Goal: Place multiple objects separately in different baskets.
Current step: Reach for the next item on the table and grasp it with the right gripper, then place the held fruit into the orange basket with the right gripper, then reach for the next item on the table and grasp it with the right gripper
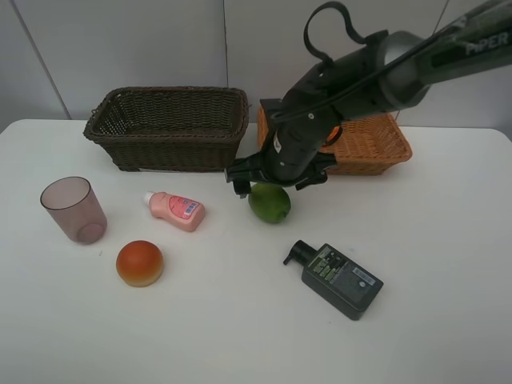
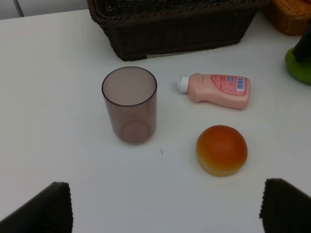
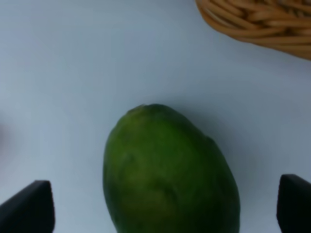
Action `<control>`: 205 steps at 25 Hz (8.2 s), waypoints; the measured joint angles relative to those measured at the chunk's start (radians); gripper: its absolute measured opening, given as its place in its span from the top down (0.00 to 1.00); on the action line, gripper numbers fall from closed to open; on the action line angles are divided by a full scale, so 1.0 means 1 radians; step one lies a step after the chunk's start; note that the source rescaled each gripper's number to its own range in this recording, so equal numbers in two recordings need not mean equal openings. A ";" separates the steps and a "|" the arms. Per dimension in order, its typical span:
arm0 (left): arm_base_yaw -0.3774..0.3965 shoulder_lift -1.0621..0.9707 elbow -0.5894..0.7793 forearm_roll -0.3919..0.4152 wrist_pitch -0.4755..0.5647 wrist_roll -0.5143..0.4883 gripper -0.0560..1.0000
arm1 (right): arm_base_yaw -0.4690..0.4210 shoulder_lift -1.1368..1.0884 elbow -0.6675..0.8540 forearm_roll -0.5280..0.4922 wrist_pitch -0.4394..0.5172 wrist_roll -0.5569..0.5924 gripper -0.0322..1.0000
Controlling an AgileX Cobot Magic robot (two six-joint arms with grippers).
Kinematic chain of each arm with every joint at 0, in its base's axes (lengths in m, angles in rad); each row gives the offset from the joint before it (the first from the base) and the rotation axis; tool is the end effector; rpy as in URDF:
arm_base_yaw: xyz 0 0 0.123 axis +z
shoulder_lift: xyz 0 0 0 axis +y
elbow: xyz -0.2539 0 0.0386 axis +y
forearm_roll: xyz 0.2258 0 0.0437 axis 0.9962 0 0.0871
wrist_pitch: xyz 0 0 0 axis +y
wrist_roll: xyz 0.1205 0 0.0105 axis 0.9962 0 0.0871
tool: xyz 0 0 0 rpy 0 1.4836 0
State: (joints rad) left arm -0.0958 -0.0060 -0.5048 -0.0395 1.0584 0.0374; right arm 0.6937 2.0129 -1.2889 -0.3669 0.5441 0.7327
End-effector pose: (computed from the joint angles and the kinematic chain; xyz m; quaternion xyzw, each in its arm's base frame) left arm 0.0293 -0.0070 0.2549 0.0574 0.8477 -0.0351 0.5262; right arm 0.3143 0.2321 0.1106 -0.1160 0.9670 0.0317 0.2244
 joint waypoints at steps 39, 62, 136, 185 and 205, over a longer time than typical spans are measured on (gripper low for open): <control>0.000 0.000 0.000 0.000 0.000 0.000 0.00 | 0.000 0.130 0.000 -0.034 -0.095 0.000 0.95; 0.000 0.000 0.000 0.000 0.000 0.000 0.00 | 0.000 0.130 0.000 -0.041 -0.093 0.000 0.94; 0.000 0.000 0.000 0.000 0.000 0.000 0.00 | -0.474 0.184 -0.405 0.204 0.179 -0.540 0.94; 0.000 0.000 0.000 0.000 0.000 0.000 0.00 | -0.060 -0.321 0.274 0.367 0.376 -0.819 0.06; 0.000 0.000 0.000 0.000 0.000 0.000 0.00 | 0.026 -0.377 0.560 0.354 0.052 -0.908 0.06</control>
State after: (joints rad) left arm -0.0958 -0.0060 -0.5048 -0.0395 1.0584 0.0374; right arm 0.7198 1.6356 -0.7292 -0.0130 0.5960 -0.1752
